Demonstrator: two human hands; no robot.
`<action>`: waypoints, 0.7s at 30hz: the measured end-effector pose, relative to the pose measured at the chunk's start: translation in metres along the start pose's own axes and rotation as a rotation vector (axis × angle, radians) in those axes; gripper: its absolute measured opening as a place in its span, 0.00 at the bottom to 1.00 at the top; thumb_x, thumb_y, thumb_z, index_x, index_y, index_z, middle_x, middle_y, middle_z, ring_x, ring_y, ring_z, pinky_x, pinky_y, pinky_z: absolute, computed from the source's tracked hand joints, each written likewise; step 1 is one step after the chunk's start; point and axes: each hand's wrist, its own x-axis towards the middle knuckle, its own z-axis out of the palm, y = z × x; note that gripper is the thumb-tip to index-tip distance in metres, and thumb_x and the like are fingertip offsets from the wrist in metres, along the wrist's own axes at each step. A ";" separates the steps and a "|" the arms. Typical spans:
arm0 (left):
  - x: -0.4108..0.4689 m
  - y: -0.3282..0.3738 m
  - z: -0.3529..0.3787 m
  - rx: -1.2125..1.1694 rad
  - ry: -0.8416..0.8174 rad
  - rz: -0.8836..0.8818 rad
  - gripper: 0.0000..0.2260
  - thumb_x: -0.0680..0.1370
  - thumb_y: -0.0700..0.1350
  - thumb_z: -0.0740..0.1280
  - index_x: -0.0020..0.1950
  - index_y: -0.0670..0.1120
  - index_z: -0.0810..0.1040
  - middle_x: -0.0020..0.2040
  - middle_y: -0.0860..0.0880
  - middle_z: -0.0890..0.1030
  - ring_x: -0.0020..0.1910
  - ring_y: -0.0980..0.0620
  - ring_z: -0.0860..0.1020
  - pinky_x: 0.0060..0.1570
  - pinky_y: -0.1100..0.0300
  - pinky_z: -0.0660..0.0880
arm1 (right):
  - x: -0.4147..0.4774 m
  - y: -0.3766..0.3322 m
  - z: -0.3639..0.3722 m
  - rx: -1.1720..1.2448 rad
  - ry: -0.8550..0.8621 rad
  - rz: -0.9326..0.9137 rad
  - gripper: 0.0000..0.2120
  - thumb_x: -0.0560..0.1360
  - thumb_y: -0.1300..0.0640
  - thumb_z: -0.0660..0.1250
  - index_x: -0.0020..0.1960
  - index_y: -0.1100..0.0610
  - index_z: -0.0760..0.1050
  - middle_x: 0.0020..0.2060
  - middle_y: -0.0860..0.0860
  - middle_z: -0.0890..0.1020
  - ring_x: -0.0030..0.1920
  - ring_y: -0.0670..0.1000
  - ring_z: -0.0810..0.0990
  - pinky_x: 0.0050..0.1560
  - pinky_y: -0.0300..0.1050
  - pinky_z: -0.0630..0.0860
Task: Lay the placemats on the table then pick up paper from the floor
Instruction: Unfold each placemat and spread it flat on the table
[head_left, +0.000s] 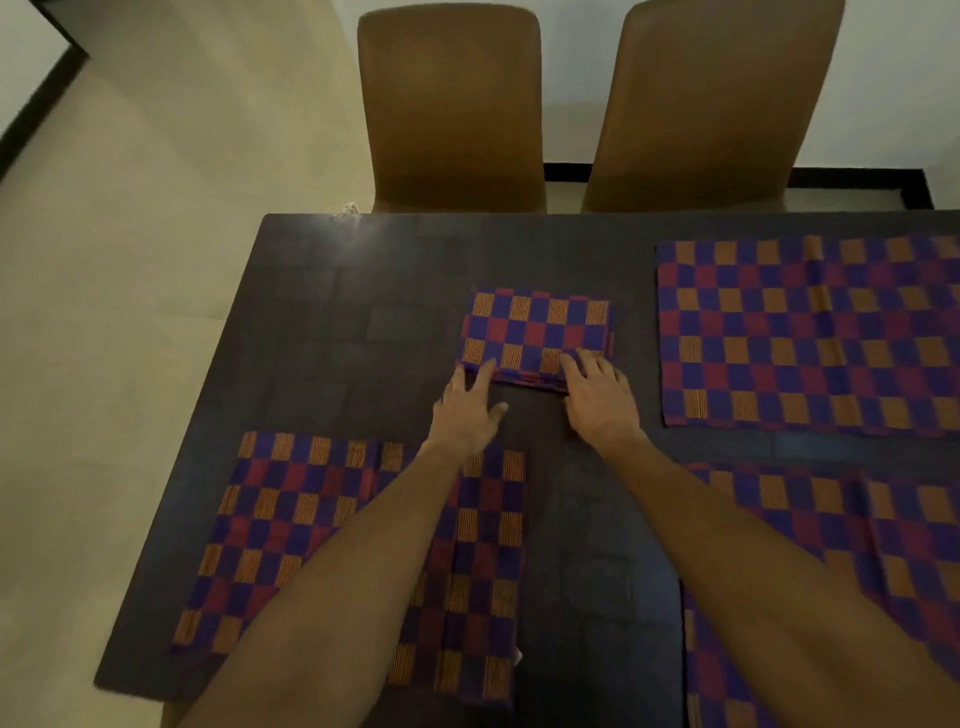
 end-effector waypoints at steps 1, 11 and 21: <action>0.005 0.004 -0.003 -0.181 0.057 -0.029 0.32 0.82 0.52 0.63 0.82 0.51 0.49 0.80 0.38 0.53 0.77 0.37 0.58 0.74 0.42 0.60 | 0.002 0.002 -0.001 0.002 -0.001 0.001 0.27 0.81 0.57 0.60 0.78 0.55 0.57 0.77 0.57 0.61 0.76 0.60 0.59 0.74 0.57 0.58; 0.053 0.016 -0.034 -0.934 0.203 -0.418 0.11 0.74 0.30 0.71 0.50 0.45 0.80 0.58 0.40 0.83 0.56 0.43 0.82 0.54 0.51 0.79 | 0.012 0.013 -0.006 0.088 -0.129 -0.035 0.29 0.79 0.45 0.61 0.77 0.52 0.58 0.76 0.56 0.62 0.75 0.60 0.61 0.73 0.60 0.60; -0.010 0.074 -0.126 -1.166 -0.060 0.202 0.17 0.73 0.29 0.72 0.59 0.41 0.78 0.45 0.41 0.78 0.43 0.46 0.82 0.47 0.54 0.83 | -0.006 -0.045 -0.132 0.804 0.113 -0.314 0.15 0.77 0.54 0.69 0.63 0.56 0.78 0.57 0.47 0.83 0.56 0.42 0.80 0.60 0.43 0.77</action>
